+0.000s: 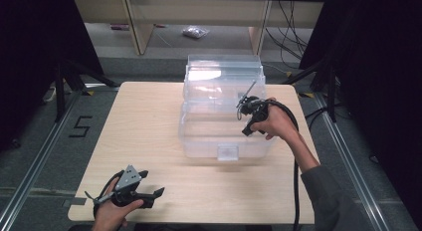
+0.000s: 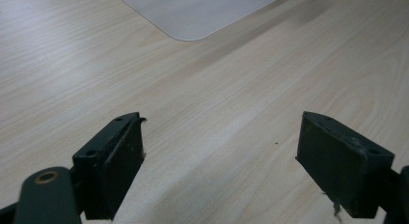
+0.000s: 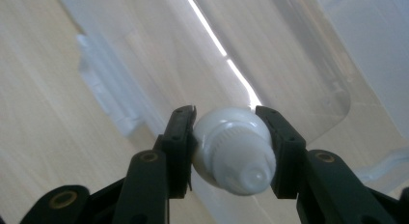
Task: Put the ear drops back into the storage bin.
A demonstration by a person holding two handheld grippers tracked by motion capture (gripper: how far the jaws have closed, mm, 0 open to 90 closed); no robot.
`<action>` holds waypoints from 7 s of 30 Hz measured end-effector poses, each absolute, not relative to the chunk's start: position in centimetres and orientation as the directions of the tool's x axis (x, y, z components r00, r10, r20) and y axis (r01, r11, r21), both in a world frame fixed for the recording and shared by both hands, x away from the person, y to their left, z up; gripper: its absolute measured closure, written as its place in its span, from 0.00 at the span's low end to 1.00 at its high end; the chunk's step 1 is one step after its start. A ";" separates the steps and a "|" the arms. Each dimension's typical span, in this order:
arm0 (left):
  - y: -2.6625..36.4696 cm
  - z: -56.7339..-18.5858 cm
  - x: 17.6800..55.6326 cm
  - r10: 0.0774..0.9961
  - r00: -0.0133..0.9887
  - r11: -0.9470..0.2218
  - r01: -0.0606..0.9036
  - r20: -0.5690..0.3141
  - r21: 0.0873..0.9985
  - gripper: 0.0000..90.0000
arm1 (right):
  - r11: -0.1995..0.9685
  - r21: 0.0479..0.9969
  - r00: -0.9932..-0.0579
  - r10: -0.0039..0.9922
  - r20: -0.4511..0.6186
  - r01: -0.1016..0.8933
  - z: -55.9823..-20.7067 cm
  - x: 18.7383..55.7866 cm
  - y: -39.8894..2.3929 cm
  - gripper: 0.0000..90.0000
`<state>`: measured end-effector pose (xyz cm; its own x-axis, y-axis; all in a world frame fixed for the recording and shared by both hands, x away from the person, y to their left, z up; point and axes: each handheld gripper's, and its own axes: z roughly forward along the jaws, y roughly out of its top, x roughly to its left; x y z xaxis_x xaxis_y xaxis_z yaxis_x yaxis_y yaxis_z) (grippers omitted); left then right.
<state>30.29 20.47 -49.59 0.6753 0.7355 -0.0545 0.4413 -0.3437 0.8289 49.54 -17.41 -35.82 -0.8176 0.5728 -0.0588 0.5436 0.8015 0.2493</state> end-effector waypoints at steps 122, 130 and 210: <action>20.4 -49.7 30.3 0.734 0.676 -0.343 0.440 -0.056 0.830 0.18 | 0.699 0.301 -0.722 0.690 -0.048 0.649 -38.1 50.6 -20.1 0.39; 20.4 -49.7 30.3 0.734 0.677 -0.343 0.440 -0.056 0.830 0.18 | 0.659 0.337 -0.699 0.716 -0.005 0.672 -37.6 49.4 -20.2 0.37; 20.4 -49.7 30.3 0.735 0.675 -0.338 0.442 -0.060 0.831 0.18 | 0.641 0.596 -0.802 0.598 0.009 0.484 -38.5 39.1 -20.1 0.25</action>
